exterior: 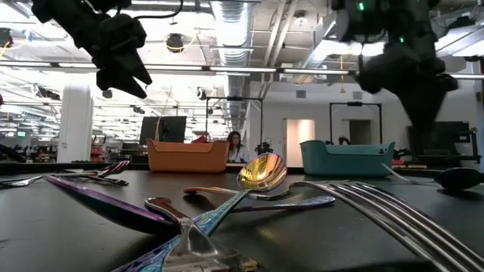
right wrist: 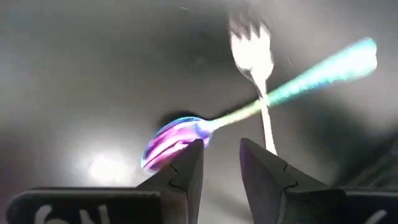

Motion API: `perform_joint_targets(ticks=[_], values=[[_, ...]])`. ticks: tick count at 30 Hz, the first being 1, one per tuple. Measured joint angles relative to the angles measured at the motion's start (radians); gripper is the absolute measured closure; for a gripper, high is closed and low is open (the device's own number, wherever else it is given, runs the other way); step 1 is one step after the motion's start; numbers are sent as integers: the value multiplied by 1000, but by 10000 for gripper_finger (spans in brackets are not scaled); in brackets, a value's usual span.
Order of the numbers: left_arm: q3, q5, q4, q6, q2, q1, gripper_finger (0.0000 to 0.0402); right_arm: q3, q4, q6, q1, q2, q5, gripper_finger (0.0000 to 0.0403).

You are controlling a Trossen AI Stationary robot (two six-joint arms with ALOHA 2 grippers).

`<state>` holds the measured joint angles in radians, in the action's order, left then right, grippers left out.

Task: Sort silverware by color (type)
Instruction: Put the blue spoon into the blue bin

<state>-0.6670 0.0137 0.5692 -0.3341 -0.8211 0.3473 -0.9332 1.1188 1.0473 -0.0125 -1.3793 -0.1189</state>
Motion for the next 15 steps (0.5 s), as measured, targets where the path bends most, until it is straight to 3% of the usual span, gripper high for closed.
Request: perform_joint_targets(ticks=[3,6,12,15], values=[[0,-1,-3,-18,0,0,145,51,-51,252,-5,-7,-95,279],[0,-26,-4,-19,0,0,145,101,-155,356,-6,-13,-145,277],[0,-55,-8,-2,0,0,145,134,-215,396,14,-41,-143,263],[0,-53,-12,0,0,0,145,156,-318,328,23,-51,-143,256]])
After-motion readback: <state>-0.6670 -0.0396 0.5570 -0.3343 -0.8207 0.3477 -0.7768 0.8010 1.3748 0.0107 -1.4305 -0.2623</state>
